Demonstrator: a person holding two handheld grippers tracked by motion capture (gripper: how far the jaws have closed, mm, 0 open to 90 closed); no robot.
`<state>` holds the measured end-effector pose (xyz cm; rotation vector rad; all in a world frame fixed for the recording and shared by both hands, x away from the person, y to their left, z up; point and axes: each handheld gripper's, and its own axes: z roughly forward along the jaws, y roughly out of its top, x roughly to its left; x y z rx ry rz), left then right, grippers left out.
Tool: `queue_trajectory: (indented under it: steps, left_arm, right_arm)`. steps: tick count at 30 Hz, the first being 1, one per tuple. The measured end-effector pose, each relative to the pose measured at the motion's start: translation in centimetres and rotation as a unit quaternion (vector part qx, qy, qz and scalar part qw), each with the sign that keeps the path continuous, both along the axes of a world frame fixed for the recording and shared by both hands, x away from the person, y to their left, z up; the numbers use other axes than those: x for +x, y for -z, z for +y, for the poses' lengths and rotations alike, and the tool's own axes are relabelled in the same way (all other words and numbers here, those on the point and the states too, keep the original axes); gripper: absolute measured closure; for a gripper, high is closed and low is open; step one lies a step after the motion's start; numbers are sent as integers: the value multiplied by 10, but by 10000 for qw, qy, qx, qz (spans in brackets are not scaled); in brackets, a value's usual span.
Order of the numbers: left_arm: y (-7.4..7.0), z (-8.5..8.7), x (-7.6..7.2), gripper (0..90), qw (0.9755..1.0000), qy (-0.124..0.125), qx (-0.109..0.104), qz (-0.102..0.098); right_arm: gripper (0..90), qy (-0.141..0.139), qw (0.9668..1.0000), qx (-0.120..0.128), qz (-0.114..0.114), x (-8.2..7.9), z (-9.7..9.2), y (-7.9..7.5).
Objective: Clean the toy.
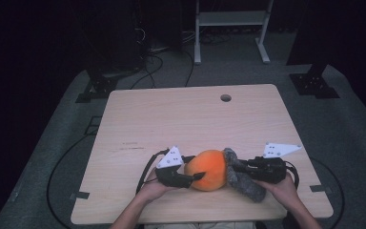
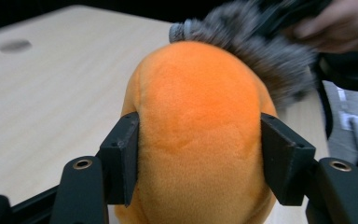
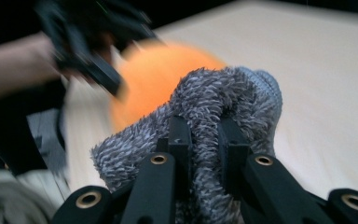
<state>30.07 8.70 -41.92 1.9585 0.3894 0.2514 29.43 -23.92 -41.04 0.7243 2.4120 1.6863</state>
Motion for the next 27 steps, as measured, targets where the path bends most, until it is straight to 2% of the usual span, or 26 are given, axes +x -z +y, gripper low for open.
queue_trajectory:
  steps: [1, 4, 5, 6, 7, 9, 10, 12, 13, 16, 17, 21, 23, 24, 27]
  left_arm:
    - [-2, -1, -1, 382, 10000, 1, 20, -38]
    - [-6, -2, -5, 383, 9999, 78, 3, -119]
    - [-6, -2, -6, 382, 9998, 49, 76, -154]
    - [-4, -2, -6, 377, 9995, 7, 224, -211]
    - [-2, 0, -5, 366, 9992, -1, 317, -226]
    - [4, 4, 0, 283, 9997, 53, 208, 107]
    - [7, 8, 4, 233, 9995, -12, 140, 277]
    - [9, 13, 10, 173, 9979, 30, -106, 631]
    - [10, 13, 11, 171, 9972, 49, -186, 718]
    - [10, 11, 10, 234, 9984, -9, -92, 551]
    - [10, 11, 10, 282, 9987, -63, -88, 501]
    - [9, 12, 10, 336, 9988, -212, -99, 423]
    - [8, 10, 10, 344, 9992, -191, -35, 351]
    - [8, 8, 9, 345, 9992, -198, -59, 333]
    - [7, 2, 8, 325, 9995, -174, -19, 267]
  right_arm:
    - [783, -96, 9998, 72, -167, -3, 6, -9]
    - [783, -346, 9984, 93, -431, -4, 30, -25]
    - [783, -385, 9982, 1, -449, -3, 36, -26]
    - [783, -415, 9976, -236, -494, 0, 45, -23]
    - [783, -411, 9975, -348, -454, 3, 49, -19]
    - [783, -407, 9978, -413, -330, 8, 51, -8]
    - [783, -398, 9981, -383, -272, 9, 50, -4]
    - [783, -310, 9989, -300, -193, 12, 46, 3]
    - [783, -282, 9990, -291, -168, 13, 44, 4]
    - [783, -224, 9991, -334, -156, 14, 40, 6]
    - [783, -194, 9990, -384, -142, 14, 38, 7]
    - [783, 40, 9979, -636, -65, 14, 24, 13]
    - [783, 93, 9986, -513, -46, 10, 17, 10]
    - [783, 64, 9990, -422, -111, 6, 18, 6]
    - [783, -186, 9986, -319, -373, -4, 34, -8]
